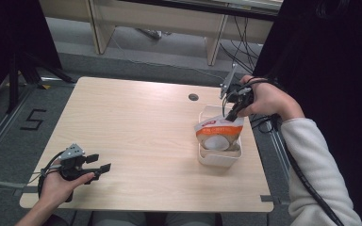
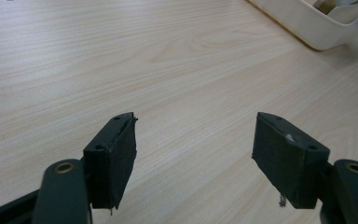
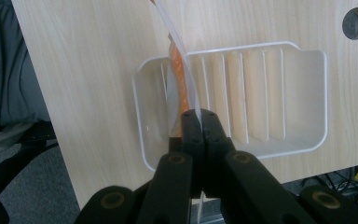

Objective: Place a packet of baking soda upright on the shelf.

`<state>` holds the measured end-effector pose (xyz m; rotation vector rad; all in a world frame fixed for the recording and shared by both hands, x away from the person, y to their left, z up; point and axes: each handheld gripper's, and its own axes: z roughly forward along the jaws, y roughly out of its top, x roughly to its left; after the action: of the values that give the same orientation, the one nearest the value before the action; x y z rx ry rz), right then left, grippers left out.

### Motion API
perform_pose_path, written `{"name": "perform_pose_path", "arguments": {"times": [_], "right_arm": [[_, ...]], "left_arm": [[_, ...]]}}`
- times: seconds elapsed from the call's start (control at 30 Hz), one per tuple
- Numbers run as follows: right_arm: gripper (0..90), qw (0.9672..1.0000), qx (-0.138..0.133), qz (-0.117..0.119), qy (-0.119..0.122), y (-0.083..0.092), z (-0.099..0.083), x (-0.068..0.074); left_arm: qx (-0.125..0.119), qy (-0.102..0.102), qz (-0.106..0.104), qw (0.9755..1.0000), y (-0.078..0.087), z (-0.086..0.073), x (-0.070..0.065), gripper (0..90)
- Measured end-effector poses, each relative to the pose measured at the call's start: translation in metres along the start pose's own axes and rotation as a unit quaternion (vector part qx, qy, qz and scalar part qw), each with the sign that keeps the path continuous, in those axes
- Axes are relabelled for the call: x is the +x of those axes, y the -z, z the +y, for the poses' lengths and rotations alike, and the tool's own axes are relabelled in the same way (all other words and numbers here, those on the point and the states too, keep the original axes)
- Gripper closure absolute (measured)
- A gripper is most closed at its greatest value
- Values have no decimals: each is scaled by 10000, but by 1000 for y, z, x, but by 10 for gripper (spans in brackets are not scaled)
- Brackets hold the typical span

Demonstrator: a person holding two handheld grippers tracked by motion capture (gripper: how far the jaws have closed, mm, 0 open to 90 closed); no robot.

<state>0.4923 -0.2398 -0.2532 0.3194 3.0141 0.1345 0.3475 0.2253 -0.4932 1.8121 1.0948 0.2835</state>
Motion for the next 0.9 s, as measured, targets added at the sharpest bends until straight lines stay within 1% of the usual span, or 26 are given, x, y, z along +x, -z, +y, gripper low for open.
{"name": "perform_pose_path", "arguments": {"times": [0.03,0.07,0.1,0.13,0.17,0.4,0.43,0.47,0.53,0.67,0.7,0.73,0.83,0.87,0.9], "right_arm": [[900,10000,0,23,34,-1,0,-1],[900,9999,-16,-1,103,-2,0,-1],[900,10000,-4,19,48,-2,0,-1],[900,9998,-62,28,172,-3,-1,-4],[900,10000,-13,29,62,-2,0,-2],[900,10000,-38,3,28,-4,-2,-2],[900,10000,-57,10,67,-5,-2,-3],[900,10000,-27,1,10,-4,-3,-2],[900,10000,-26,-10,-16,-5,-3,-2],[900,10000,-18,-25,0,-7,-4,-3],[900,10000,-16,-18,-4,-7,-4,-3],[900,10000,9,-26,-63,-7,-4,-2],[900,10000,11,2,-46,-9,-4,-3],[900,10000,0,-10,-43,-10,-4,-3],[900,10000,15,-39,-64,-10,-5,-3]], "left_arm": [[-7,5,3,10000,0,0,0,295],[0,3,3,10000,0,0,0,295],[2,-11,6,10000,0,0,0,295],[1,2,-3,10000,0,0,0,296],[2,1,0,10000,0,0,0,296],[2,-1,-7,10000,0,0,0,296],[4,-7,-5,10000,0,0,0,296],[3,-4,-4,10000,0,0,0,296],[5,-5,-5,10000,0,0,0,297],[8,-7,-6,10000,0,0,0,297],[8,-8,-3,10000,0,0,0,297],[5,-3,3,10000,0,0,0,297],[15,0,23,10000,0,0,0,297],[17,-40,20,10000,1,0,0,297],[15,-15,27,10000,1,0,0,297]]}}
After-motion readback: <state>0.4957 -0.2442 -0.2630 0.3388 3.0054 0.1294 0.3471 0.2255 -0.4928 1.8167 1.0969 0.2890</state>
